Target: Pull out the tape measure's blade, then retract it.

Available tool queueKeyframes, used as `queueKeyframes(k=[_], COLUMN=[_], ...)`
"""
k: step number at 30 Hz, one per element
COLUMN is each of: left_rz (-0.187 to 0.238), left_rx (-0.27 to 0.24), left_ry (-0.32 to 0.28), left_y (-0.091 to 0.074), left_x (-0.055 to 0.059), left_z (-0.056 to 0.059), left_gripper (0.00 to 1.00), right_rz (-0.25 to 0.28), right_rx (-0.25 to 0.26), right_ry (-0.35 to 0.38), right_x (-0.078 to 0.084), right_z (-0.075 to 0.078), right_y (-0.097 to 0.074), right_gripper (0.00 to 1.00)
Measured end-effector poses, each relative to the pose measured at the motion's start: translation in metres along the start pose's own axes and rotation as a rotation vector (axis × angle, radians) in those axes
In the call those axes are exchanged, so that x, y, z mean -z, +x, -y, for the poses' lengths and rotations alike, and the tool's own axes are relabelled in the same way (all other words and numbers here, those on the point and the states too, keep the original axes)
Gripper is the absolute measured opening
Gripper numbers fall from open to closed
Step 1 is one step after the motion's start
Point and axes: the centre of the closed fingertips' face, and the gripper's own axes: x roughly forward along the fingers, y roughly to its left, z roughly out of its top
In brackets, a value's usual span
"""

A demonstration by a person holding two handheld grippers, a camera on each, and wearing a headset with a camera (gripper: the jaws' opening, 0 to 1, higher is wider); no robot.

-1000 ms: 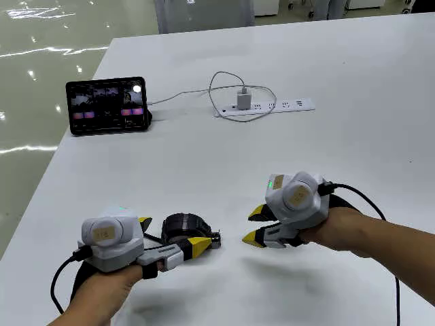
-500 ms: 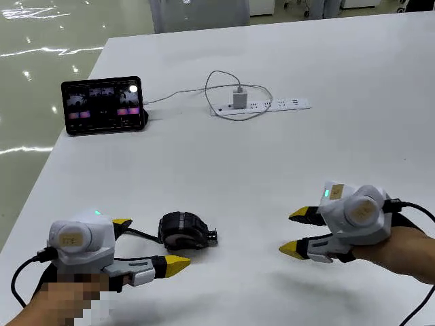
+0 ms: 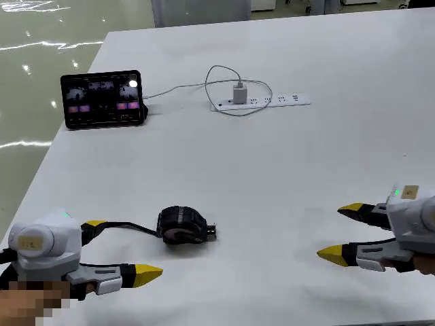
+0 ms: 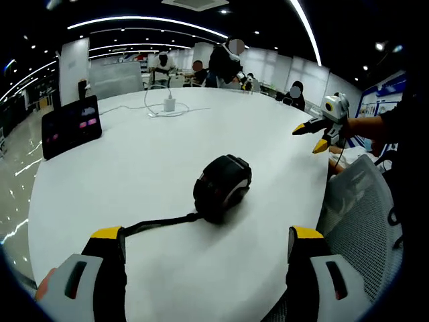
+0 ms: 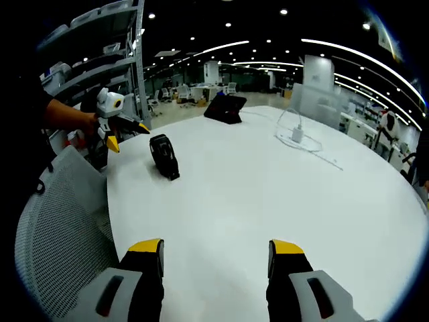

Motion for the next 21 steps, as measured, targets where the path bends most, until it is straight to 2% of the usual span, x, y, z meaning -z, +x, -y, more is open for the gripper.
queueKeyframes(k=[1,3,7,11,13,15,18,21], left_rz=[0.002,0.012,0.018,0.018,0.03,0.022,0.024,0.005], left_rx=[-0.008,-0.034,-0.041,-0.042,-0.059,-0.072,-0.061,-0.047], left_ry=[0.009,0.025,0.016,0.03,0.051,0.054,0.055,0.056], left_y=[-0.003,-0.007,-0.012,-0.015,-0.018,-0.02,-0.024,-0.027], left_x=[0.0,-0.002,0.0,0.003,0.002,0.003,0.003,0.008], left_z=[-0.002,-0.008,-0.012,-0.014,-0.018,-0.021,-0.022,-0.02], left_gripper=[0.99,0.98,0.98,0.99,0.99,0.99,0.99,0.99], right_rz=[0.016,0.014,-0.033,-0.031,-0.043,-0.049,-0.073,-0.074], right_rx=[-0.002,0.011,0.035,0.046,0.062,0.077,0.1,0.107], right_ry=[0.002,-0.001,-0.001,0.015,0.021,0.026,0.011,-0.006], right_x=[-0.001,0.004,0.024,0.036,0.045,0.048,0.052,0.049], right_z=[-0.001,0.001,0.007,0.013,0.018,0.022,0.028,0.029], right_y=[-0.005,-0.011,-0.021,-0.034,-0.04,-0.045,-0.054,-0.062], right_gripper=[0.64,0.7,0.8,0.98,0.99,0.99,0.99,0.99])
